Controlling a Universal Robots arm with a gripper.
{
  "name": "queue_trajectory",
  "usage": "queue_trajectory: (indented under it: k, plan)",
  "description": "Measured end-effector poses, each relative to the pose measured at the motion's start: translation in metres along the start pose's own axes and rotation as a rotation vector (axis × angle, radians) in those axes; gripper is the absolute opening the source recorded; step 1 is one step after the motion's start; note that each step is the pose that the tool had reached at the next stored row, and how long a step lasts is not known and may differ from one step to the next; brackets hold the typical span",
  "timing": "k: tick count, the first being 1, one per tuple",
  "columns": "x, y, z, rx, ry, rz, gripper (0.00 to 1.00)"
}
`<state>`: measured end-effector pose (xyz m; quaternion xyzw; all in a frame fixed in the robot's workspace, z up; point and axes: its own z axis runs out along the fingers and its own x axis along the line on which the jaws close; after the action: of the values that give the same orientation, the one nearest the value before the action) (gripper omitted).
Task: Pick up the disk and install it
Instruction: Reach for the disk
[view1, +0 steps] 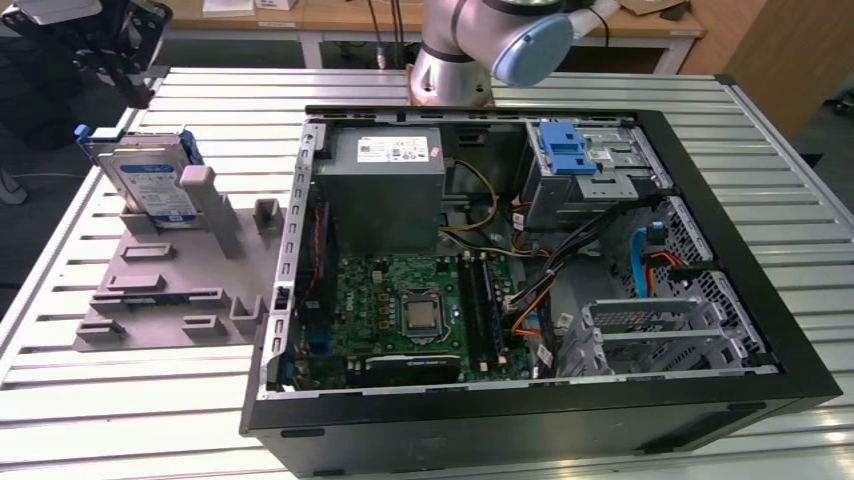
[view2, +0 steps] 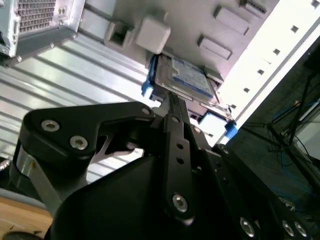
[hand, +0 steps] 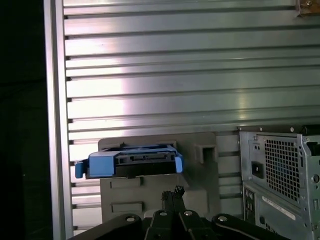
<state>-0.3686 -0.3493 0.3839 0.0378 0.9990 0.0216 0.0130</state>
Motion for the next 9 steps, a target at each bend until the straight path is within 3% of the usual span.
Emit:
queue_trajectory:
  k: [9]
  plan:
    - [0.036, 0.0105, 0.0027, 0.0001, 0.0021, 0.0, 0.11]
